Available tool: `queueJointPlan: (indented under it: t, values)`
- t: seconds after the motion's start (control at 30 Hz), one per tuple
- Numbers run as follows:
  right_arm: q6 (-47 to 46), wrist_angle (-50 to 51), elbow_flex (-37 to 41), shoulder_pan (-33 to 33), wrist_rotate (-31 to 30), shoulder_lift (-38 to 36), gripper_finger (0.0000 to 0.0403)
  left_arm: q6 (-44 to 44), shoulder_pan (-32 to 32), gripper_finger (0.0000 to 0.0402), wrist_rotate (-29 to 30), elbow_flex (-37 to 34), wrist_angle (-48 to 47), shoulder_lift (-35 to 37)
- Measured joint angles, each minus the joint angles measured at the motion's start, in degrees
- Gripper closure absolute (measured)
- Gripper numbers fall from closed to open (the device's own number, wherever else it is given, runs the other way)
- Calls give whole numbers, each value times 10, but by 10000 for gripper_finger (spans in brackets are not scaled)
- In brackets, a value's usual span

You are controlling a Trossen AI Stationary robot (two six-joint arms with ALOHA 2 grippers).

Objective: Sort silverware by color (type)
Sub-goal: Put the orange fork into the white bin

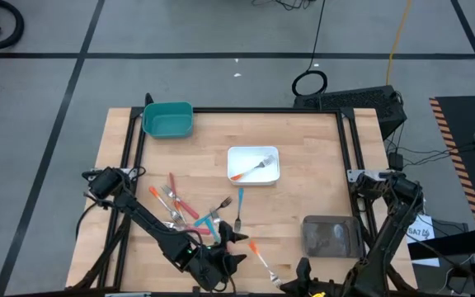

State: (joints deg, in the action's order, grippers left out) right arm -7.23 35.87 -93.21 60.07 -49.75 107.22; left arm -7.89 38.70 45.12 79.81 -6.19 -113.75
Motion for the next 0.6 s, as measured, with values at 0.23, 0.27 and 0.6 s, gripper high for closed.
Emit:
queueJointPlan:
  t: [0.23,0.27,0.6]
  values:
    - [22,-50,0,-1,0,0,403,-68,1,123,2,0,24,0]
    - [22,-52,0,-1,0,0,403,-77,2,130,3,0,27,0]
    - [35,-71,0,-2,-44,0,403,-96,6,211,37,0,35,0]
